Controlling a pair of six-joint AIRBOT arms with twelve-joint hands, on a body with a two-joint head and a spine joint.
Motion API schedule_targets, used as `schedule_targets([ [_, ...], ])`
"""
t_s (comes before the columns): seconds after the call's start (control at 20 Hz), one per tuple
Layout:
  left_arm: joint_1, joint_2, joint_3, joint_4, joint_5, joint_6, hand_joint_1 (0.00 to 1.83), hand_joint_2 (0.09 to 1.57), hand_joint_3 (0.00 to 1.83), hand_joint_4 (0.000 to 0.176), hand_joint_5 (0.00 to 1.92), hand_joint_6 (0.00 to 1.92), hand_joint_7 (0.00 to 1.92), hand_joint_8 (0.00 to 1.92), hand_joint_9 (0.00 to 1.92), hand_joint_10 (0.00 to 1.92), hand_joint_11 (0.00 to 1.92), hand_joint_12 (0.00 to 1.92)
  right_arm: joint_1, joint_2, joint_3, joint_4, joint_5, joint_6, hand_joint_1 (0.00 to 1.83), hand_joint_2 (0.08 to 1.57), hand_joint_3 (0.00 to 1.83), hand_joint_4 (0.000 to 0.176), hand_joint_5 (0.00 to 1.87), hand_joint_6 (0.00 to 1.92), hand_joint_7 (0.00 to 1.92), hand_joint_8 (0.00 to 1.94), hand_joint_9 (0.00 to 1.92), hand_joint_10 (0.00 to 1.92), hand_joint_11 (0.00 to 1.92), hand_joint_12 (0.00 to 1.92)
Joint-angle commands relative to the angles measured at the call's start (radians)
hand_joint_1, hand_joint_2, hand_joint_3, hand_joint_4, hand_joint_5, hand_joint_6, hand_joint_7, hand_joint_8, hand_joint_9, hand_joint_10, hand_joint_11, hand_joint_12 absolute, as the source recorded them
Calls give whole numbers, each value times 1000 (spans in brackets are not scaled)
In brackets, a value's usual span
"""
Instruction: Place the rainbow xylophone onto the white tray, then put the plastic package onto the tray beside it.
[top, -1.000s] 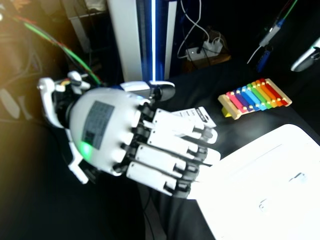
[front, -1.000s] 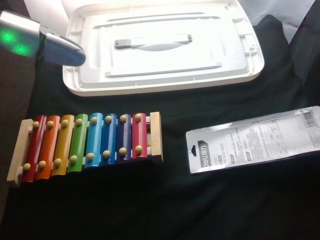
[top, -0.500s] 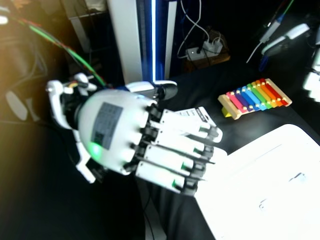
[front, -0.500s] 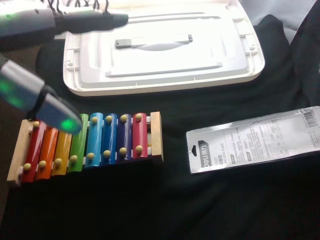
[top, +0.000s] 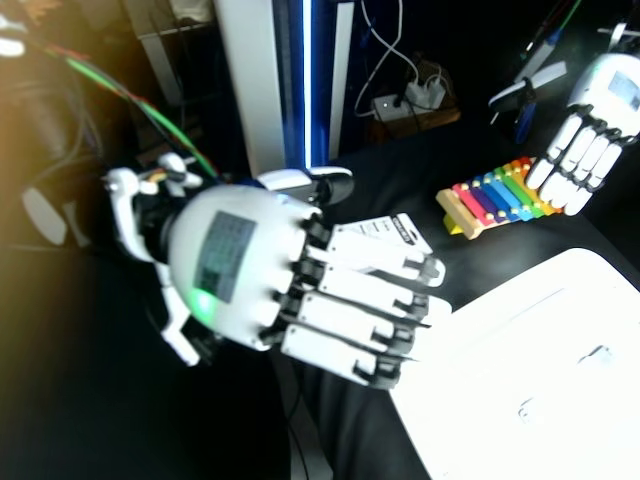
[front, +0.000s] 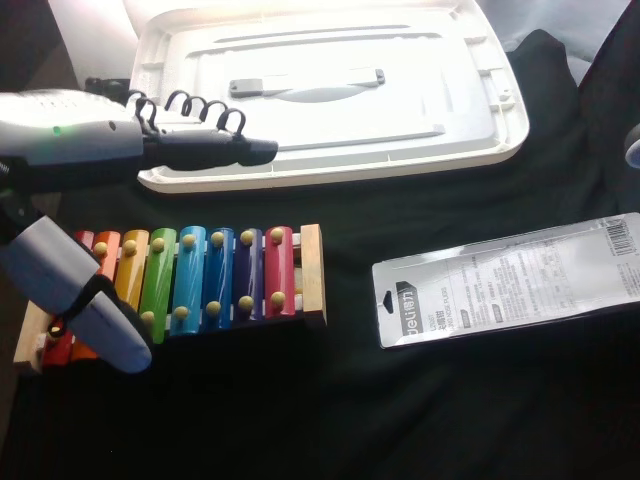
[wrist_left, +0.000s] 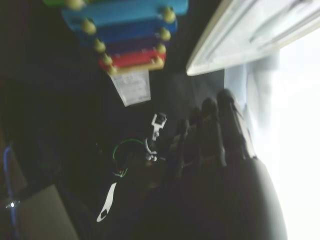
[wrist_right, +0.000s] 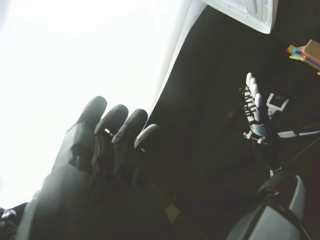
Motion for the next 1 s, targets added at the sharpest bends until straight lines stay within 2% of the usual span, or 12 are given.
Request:
schedule_targets([
  [0.0, 3, -10, -1, -54, -36, -11, 751, 655, 0, 33, 0, 0, 4, 0, 14, 0, 36, 0, 7, 1, 6, 54, 107, 5, 893, 390, 2, 0, 211, 1071, 286, 686, 40, 1054, 0, 529],
  [0.05, 12, -13, -1, -57, -34, -11, 741, 671, 7, 47, 0, 0, 0, 0, 8, 1, 22, 0, 7, 0, 6, 53, 107, 5, 902, 398, 4, 0, 214, 1078, 286, 686, 40, 1044, 0, 491],
  [0.1, 27, -18, -1, -64, -32, -10, 761, 660, 1, 45, 0, 0, 0, 0, 12, 3, 15, 0, 7, -1, 6, 53, 107, 6, 907, 385, 0, 0, 215, 1079, 284, 685, 37, 1040, 0, 481],
  [0.2, 50, -29, 2, -82, -23, 1, 685, 661, 1, 38, 0, 0, 0, 0, 11, 2, 27, 6, 7, -3, 5, 52, 107, 6, 901, 383, 0, 0, 190, 1105, 268, 703, 25, 1045, 17, 393],
  [0.25, 67, -39, 5, -101, -17, 23, 679, 620, 0, 95, 0, 0, 0, 0, 0, 0, 2, 0, 7, -4, 5, 51, 107, 6, 897, 385, 0, 0, 189, 1113, 255, 728, 19, 1080, 40, 369],
  [0.45, 111, -76, 20, -136, -3, 50, 602, 616, 0, 91, 0, 0, 18, 6, 33, 11, 90, 36, 7, -7, 6, 48, 107, 6, 900, 376, 2, 0, 206, 1131, 260, 760, 27, 1112, 75, 307],
  [0.5, 122, -91, 30, -144, 3, 56, 612, 606, 0, 97, 0, 0, 15, 4, 26, 6, 77, 29, 7, -7, 6, 48, 107, 6, 909, 372, 0, 0, 199, 1150, 248, 777, 13, 1128, 71, 302],
  [0.65, 137, -127, 63, -182, 25, 86, 630, 604, 0, 95, 0, 0, 1, 0, 11, 1, 37, 11, 7, -7, 5, 47, 107, 6, 911, 398, 10, 0, 180, 1149, 218, 781, 3, 1111, 68, 289],
  [0.7, 141, -135, 70, -203, 31, 103, 638, 608, 0, 103, 0, 0, 0, 0, 3, 0, 27, 6, 7, -7, 5, 45, 107, 6, 902, 385, 3, 0, 187, 1130, 224, 761, 11, 1089, 80, 263],
  [0.85, 150, -155, 86, -235, 43, 135, 682, 603, 0, 89, 0, 0, 23, 8, 29, 9, 38, 11, 7, -10, 5, 44, 107, 6, 883, 372, 0, 0, 212, 1093, 254, 725, 31, 1075, 113, 208],
  [0.9, 152, -160, 89, -238, 48, 140, 692, 598, 0, 100, 0, 0, 25, 7, 21, 5, 7, 1, 7, -11, 5, 44, 107, 6, 888, 368, 0, 0, 214, 1090, 256, 720, 22, 1069, 109, 194],
  [0.95, 153, -168, 96, -238, 53, 141, 703, 603, 0, 64, 0, 0, 47, 11, 48, 12, 24, 10, 7, -11, 5, 43, 107, 6, 902, 375, 1, 0, 209, 1087, 254, 718, 26, 1074, 112, 187],
])
